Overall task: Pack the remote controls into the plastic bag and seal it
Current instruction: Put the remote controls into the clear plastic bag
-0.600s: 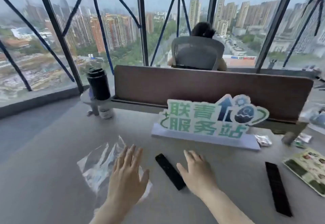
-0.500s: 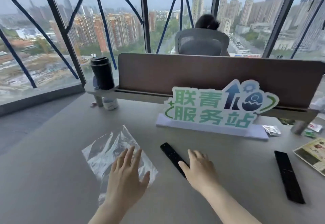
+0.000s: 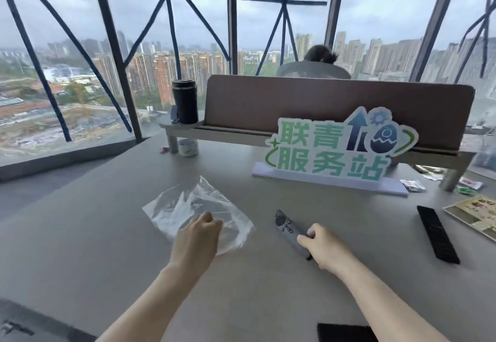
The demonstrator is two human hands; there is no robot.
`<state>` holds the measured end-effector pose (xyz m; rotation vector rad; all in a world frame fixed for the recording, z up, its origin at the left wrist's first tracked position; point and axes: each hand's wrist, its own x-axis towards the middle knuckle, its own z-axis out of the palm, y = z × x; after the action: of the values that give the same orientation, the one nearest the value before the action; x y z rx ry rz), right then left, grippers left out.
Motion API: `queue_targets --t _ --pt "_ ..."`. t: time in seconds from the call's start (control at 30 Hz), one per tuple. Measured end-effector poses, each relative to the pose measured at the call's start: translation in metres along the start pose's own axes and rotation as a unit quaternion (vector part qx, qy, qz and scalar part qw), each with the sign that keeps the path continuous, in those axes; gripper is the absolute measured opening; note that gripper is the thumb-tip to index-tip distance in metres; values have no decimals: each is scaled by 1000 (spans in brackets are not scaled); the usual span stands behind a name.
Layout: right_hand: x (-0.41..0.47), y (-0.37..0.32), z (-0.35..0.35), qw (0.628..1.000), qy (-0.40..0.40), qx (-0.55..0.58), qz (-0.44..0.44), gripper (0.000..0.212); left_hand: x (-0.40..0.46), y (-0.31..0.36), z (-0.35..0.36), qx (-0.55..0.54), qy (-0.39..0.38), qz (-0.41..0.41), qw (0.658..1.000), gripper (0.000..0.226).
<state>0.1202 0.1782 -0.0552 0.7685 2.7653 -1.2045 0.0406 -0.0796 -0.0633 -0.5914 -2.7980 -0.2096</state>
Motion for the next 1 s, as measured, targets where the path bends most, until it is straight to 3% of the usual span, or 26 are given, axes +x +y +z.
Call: queue_targets --t 0.13,0.27,0.37,0.47,0.63,0.7,0.8,0.83,0.93,1.0 --pt "-54 9 -59 975 -40 218 -5 16 11 38 -20 -73 40 43 996 13" --pt "-91 13 -93 979 -78 189 5 17 17 97 -33 -165 48 62 983 29" --pt "-89 17 -81 986 -47 161 13 23 14 136 -33 -212 29 72 974 29" --pt "-74 15 -51 973 -31 230 -6 26 10 155 -31 -215 17 75 974 30" --pt "-78 21 -35 947 -47 317 -20 12 10 160 -25 -232 25 71 970 32" --pt "-82 39 -49 966 2 256 -28 15 10 156 -23 -224 28 73 971 31" --pt "-92 75 -78 996 36 66 -47 13 9 154 -20 -236 32 63 969 30" --pt "-98 84 -85 999 11 -3 -47 16 8 153 -17 -251 35 60 966 28" --pt "-112 107 -93 982 -93 -160 -35 53 3 152 -10 -272 27 51 961 26" --pt "-119 109 -89 972 -112 -203 -47 53 0 153 -5 -262 18 58 963 31"
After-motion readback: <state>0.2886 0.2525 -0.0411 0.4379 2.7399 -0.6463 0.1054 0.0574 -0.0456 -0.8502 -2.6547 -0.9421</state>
